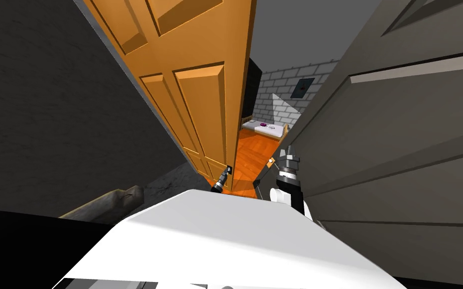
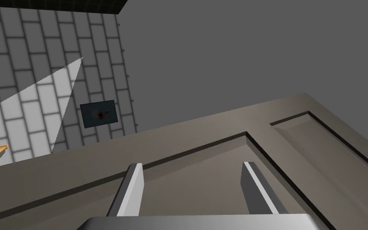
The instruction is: Push the door open
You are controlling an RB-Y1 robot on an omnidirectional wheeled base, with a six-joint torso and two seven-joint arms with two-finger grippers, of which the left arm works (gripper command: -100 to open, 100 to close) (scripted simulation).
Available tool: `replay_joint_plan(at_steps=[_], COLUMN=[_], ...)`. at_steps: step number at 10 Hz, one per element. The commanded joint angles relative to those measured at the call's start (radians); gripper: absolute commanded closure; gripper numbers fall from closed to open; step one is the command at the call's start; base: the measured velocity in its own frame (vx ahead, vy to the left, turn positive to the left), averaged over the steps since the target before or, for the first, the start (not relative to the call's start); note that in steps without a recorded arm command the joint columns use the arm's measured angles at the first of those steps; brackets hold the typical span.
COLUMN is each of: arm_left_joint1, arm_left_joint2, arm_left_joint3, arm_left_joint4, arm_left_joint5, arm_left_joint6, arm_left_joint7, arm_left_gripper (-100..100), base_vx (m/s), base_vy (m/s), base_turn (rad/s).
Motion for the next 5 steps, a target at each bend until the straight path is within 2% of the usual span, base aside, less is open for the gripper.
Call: replay_joint_plan(at_steps=[1, 2, 3, 5], arm_left_joint1=[-0.006, -0.006, -0.006, -0.006], arm_left_joint2=[-0.008, -0.006, -0.006, -0.006], arm_left_joint3=[0.006, 0.004, 0.004, 0.004], arm_left_joint4=[0.008, 0.008, 0.008, 0.008], arm_left_joint5=[0.0, 0.0, 0.0, 0.0], arm_left_joint6=[-0.004, -0.003, -0.003, -0.003], arm_left_joint7=[0.001, 0.0, 0.0, 0.0], arm_left_gripper=[-100, -100, 100, 100], base_vx=[0.198, 0.073, -0.016, -0.022], base_vy=[-0.095, -0.035, 0.003, 0.012], base_turn=[-0.029, 0.017, -0.009, -0.011])
